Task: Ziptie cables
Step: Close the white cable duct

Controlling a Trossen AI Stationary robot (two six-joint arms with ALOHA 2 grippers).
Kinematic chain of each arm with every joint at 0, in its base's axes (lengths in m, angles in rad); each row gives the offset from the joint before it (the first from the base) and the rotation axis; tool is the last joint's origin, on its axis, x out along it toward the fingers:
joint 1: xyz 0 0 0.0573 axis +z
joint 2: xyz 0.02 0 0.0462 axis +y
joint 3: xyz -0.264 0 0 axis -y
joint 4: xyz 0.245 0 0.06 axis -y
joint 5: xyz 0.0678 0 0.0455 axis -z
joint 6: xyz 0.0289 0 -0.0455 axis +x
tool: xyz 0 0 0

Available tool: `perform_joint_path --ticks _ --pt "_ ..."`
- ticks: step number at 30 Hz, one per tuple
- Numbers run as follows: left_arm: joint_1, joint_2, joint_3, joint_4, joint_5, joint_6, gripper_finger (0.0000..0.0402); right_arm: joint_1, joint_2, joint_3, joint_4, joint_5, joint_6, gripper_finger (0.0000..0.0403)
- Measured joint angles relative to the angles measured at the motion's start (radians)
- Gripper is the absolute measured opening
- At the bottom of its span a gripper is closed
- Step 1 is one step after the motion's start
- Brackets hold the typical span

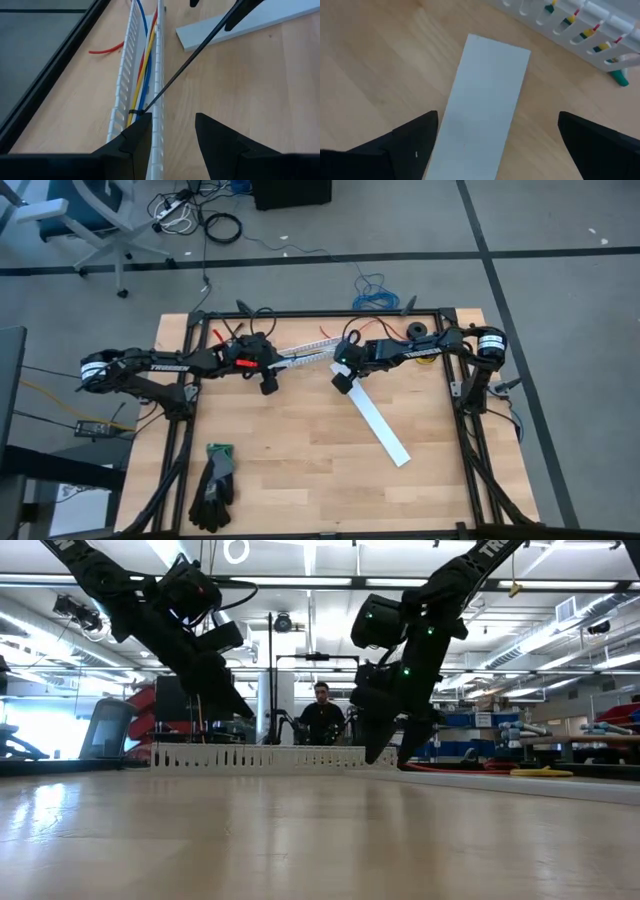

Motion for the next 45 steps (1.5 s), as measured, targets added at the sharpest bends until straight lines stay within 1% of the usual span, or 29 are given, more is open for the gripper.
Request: perform_joint_path --ticks 4,8,11,15,21,26,34,39,45 --pt "0.000 0.000 0.000 0.008 -0.001 -0.001 0.0160 0.004 0.000 0.000 0.034 -0.016 -0.001 0.0383" --pt "0.000 0.000 0.000 0.009 -0.001 -0.006 0.0160 0.006 0.000 0.000 0.056 0.002 -0.009 0.0376" --pt "0.000 0.000 0.000 0.009 0.005 -0.008 0.0160 0.006 0.000 0.000 0.066 0.028 -0.011 0.0376" --pt "0.000 0.000 0.000 0.008 0.012 -0.008 0.0160 0.006 0.011 -0.001 0.090 0.032 -0.001 0.0376" --pt "0.000 0.000 0.000 0.007 0.015 -0.009 0.0160 0.013 0.046 -0.026 0.192 0.024 0.005 0.0376" --pt "-0.001 0.001 0.000 0.004 0.017 -0.011 0.0160 0.013 0.044 -0.066 0.190 0.035 0.014 0.0375" --pt "-0.001 0.001 -0.001 0.013 0.017 -0.015 0.0160 0.020 0.071 -0.077 0.198 0.046 0.005 0.0370" --pt "-0.001 0.001 0.000 0.021 0.017 -0.016 0.0160 0.025 0.088 -0.077 0.176 0.050 0.003 0.0344" --pt "-0.001 0.001 0.000 0.050 0.016 -0.040 0.0160 0.028 0.087 -0.078 0.169 0.049 0.002 0.0286"
